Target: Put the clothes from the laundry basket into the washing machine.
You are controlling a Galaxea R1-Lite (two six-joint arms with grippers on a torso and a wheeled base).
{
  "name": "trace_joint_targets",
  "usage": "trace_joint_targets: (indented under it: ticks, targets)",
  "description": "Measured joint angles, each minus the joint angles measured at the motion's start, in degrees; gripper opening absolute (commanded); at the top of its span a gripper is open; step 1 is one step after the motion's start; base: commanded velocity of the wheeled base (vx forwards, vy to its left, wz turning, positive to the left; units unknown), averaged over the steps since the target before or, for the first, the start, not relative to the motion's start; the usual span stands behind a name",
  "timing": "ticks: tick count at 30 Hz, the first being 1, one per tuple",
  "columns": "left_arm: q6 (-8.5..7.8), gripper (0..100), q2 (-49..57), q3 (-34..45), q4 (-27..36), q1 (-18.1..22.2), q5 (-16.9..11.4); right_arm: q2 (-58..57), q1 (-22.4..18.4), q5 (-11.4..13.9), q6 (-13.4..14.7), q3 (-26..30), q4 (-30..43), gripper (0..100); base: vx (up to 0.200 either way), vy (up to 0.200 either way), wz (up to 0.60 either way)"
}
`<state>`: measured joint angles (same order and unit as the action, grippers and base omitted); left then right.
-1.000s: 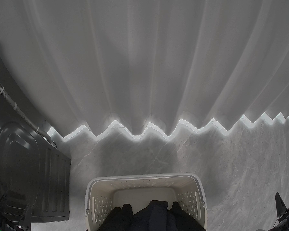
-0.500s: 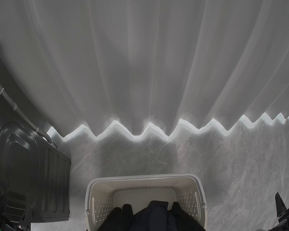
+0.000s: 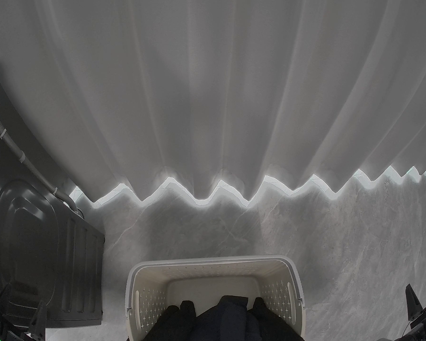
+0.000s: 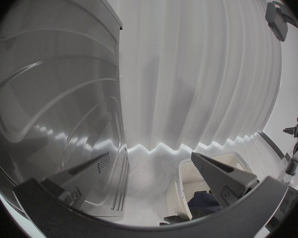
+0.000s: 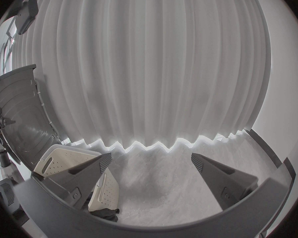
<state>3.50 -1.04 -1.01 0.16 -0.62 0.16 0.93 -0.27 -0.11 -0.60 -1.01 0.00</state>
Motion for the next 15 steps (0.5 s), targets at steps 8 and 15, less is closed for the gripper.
trace_joint_targets:
  ticks: [8, 15]
  targets:
    - [0.05, 100, 0.0, 0.0, 0.0, 0.0, 0.0, 0.0, 0.0, 0.0, 0.0, 0.0, 0.0, 100, -0.200, 0.000, 0.00]
    - [0.06, 100, 0.0, 0.0, 0.0, 0.0, 0.0, 0.0, 0.0, 0.0, 0.0, 0.0, 0.0, 100, -0.200, 0.000, 0.00]
